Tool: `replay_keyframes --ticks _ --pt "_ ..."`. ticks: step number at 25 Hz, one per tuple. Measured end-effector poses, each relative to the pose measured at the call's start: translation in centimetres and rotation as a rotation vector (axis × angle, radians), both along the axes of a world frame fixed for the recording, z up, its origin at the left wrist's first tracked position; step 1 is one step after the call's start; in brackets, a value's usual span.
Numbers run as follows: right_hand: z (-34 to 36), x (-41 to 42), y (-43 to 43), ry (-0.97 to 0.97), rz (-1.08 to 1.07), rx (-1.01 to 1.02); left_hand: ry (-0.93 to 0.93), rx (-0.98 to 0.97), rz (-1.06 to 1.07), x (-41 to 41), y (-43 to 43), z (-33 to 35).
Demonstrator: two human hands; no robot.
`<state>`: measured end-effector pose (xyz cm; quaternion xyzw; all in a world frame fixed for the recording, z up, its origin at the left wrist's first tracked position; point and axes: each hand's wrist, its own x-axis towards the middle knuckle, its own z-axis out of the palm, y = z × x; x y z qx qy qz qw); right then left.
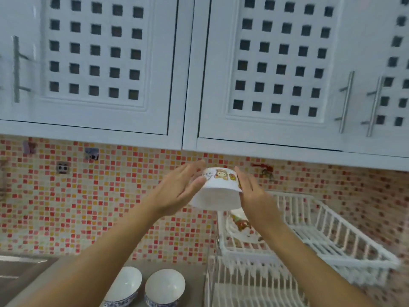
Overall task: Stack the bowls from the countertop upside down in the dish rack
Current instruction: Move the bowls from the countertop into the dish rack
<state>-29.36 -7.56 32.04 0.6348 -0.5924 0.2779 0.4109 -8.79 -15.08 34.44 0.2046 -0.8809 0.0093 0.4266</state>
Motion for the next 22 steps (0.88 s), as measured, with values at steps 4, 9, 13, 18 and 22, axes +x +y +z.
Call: replay_keyframes --ticks 4,9,13,18,22 --pt "-0.4 -5.8 1.8 0.107 0.035 -0.116 -0.271 -0.002 -0.117 -4.6 1.3 1.3" --pt "-1.8 -10.8 2.9 0.155 0.078 -0.161 -0.381 0.054 -0.142 -8.5 2.0 1.0" --pt "-1.9 -13.4 3.6 -0.005 0.219 0.069 -0.392 -0.09 -0.1 -10.6 2.0 -0.1" --pt "-2.1 -14.4 3.8 -0.169 0.203 0.53 -0.423 -0.177 -0.075 -12.3 0.7 -2.6" --pt "-3.5 -14.3 2.9 -0.268 0.211 0.575 -0.494 -0.105 -0.029 -13.5 0.4 -5.1"
